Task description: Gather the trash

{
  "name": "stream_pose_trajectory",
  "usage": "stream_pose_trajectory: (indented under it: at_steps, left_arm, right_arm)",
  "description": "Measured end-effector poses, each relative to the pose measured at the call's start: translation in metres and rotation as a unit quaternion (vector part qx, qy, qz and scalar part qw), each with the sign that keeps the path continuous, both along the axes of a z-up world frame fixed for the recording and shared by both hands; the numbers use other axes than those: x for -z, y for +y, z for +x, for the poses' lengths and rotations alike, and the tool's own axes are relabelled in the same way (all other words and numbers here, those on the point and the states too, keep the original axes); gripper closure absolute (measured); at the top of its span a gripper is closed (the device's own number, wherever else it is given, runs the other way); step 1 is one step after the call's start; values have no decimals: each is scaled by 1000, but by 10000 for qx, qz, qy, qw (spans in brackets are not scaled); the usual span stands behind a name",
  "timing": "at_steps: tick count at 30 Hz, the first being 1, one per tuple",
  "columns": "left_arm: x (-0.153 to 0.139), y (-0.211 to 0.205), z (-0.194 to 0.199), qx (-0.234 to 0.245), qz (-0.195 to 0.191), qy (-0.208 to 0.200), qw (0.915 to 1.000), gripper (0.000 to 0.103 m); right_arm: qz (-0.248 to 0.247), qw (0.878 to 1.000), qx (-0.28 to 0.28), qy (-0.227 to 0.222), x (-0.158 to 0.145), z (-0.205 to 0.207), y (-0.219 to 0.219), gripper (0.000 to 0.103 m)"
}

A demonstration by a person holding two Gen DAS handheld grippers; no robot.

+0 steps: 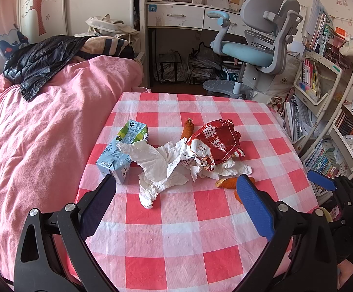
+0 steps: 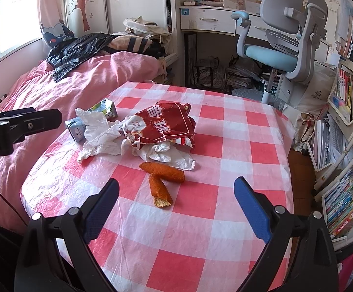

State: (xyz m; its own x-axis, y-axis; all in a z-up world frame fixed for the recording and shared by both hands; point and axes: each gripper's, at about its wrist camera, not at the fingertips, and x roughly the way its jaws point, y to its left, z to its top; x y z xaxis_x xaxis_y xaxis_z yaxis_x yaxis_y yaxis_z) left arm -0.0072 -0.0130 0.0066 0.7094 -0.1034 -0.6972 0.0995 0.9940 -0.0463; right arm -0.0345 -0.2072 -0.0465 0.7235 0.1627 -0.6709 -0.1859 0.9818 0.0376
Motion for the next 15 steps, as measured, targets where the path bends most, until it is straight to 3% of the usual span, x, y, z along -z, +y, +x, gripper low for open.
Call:
stream_pose_trajectory:
  at_steps: [15]
  left_arm:
    - [-1, 0, 0, -4, 1, 0, 10000, 8]
  right_arm:
    - [-2, 10000, -9, 9, 1, 0, 2, 12]
